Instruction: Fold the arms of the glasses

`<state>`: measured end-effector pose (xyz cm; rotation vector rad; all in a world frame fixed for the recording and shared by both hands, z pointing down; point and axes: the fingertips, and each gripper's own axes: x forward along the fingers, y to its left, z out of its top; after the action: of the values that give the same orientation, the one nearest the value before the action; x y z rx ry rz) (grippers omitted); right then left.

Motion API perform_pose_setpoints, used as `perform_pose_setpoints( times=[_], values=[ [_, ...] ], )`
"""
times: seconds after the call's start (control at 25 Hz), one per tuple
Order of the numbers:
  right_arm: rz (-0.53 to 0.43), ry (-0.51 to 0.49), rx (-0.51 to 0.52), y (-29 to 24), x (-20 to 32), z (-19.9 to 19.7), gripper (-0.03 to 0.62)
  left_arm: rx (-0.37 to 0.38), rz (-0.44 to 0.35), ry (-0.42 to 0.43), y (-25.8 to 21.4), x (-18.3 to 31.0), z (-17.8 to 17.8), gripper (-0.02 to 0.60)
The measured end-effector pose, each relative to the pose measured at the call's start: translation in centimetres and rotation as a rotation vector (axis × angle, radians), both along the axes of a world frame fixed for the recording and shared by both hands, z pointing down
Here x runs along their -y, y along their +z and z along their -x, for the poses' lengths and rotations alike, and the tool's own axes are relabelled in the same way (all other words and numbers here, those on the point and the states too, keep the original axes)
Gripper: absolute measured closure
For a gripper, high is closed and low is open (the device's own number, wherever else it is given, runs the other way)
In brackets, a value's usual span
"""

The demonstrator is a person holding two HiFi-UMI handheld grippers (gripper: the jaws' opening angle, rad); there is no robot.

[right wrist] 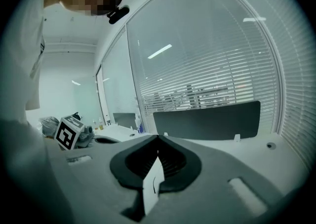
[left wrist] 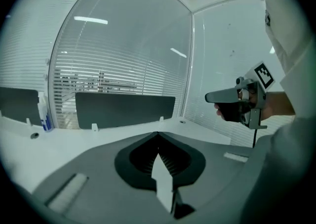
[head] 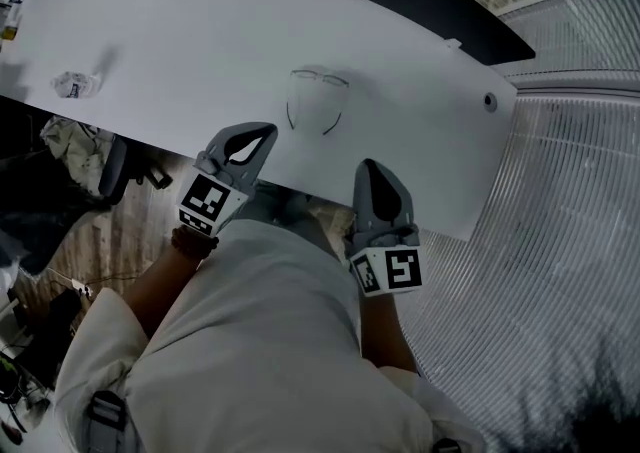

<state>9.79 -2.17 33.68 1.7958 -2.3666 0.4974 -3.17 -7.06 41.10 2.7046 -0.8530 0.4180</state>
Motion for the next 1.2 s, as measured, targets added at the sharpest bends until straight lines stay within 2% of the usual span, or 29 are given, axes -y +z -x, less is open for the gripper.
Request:
perform_pose_setpoints(
  times=[0.2, 0.56, 0.72, 0.88, 1.2],
  values=[
    [0.022, 0.001, -0.054, 3.2, 1.7, -1.5, 0.594, 0.069, 0.000, -0.011, 3.1, 2.1, 0.6, 0.578],
    [0.088, 0.015, -0.152, 10.0, 5.7, -4.7, 0.594, 0.212, 0.070, -0.005, 11.5, 5.2, 0.6, 0.578],
    [0.155, 0.009, -0.184, 14.5, 7.0, -5.6, 0.594, 0.274, 0.112, 0.007, 15.3, 6.1, 0.2, 0.578],
    [0.231, -0.002, -0.173, 18.2, 8.1, -5.9, 0.594, 0.348, 0.146, -0.006, 18.6, 7.6, 0.6, 0.578],
    [0.276, -0.064, -0.210, 23.5, 11.0, -6.9, 0.594, 0.406, 0.192, 0.032, 22.3, 8.6, -1.5, 0.578]
  ],
)
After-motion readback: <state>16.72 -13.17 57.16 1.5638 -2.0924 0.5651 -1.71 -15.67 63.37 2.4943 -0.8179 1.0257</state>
